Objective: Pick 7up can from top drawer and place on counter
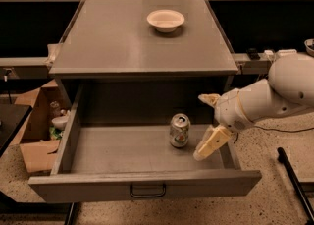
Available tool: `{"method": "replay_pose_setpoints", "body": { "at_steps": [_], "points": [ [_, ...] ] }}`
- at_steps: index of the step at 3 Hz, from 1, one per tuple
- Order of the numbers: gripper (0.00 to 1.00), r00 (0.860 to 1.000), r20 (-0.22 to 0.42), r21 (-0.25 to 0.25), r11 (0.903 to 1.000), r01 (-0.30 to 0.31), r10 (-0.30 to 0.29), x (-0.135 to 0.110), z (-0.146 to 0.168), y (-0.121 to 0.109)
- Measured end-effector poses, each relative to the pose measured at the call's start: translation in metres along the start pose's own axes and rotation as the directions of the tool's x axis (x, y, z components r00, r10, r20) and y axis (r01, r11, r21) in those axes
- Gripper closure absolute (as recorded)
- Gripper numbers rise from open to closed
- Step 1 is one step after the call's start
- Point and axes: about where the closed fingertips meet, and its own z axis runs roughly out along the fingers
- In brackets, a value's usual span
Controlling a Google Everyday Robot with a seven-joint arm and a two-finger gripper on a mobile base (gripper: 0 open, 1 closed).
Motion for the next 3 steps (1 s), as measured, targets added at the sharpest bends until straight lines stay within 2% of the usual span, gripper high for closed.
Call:
{"method": "replay_pose_setpoints", "body": {
  "at_steps": [2, 3],
  "points": [
    [0.0, 0.995, 0.046, 0.046, 0.9948, -0.09, 0.088, 0.039, 0.059, -0.031],
    [0.0, 0.989, 0.069, 0.063, 0.9891, -0.133, 0.128, 0.049, 0.081, -0.044]
  ]
}}
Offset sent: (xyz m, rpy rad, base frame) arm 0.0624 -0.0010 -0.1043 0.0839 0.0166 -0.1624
